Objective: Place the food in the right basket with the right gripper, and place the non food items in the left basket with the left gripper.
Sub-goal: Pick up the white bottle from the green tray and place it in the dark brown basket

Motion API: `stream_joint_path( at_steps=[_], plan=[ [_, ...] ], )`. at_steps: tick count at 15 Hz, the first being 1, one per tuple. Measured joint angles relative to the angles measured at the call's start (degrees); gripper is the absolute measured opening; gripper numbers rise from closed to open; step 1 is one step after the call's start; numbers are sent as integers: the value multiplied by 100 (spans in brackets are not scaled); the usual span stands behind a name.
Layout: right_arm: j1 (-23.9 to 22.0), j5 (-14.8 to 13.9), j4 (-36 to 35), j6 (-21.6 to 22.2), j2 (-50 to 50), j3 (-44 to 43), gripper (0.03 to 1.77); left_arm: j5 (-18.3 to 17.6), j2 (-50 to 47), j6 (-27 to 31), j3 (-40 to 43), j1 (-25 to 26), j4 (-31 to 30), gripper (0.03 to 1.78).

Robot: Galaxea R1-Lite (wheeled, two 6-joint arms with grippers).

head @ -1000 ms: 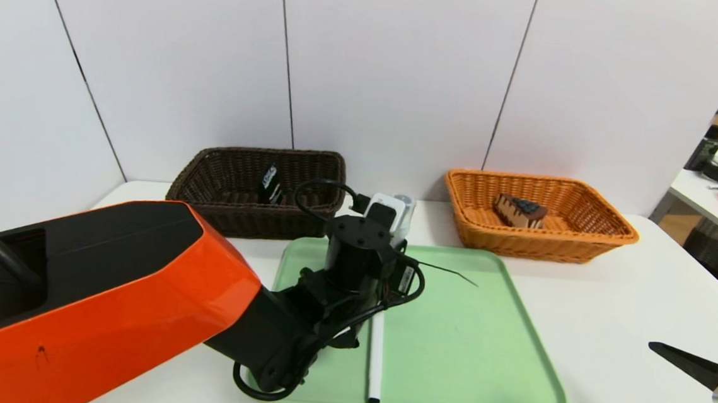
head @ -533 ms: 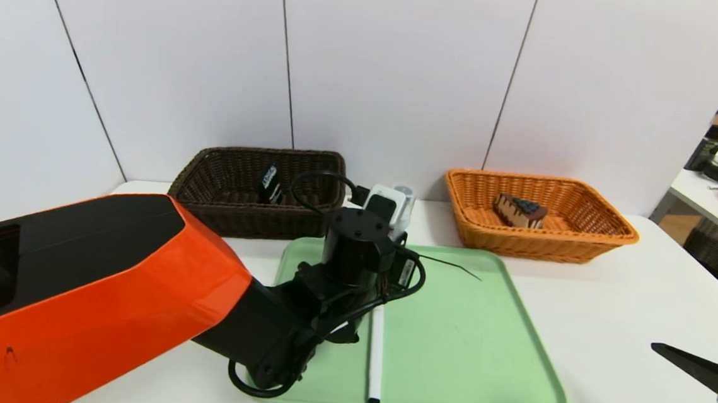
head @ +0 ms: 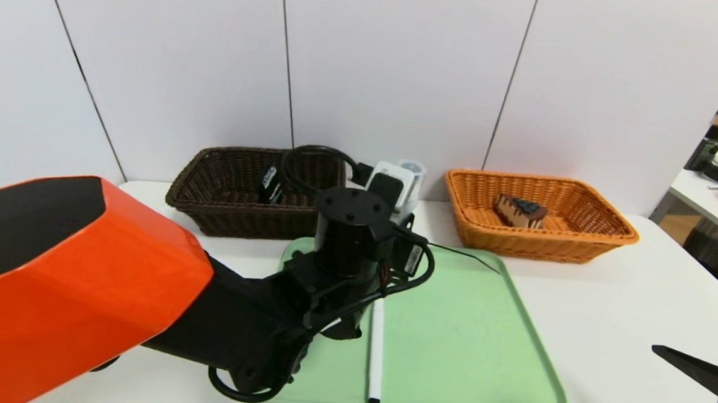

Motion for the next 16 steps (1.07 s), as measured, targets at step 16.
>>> stream_joint_path(
  at_steps=[16],
  plan=[
    [0,-7,28,2,-215,50,170,-634,-1783,573,332,461,1668,56]
  ],
)
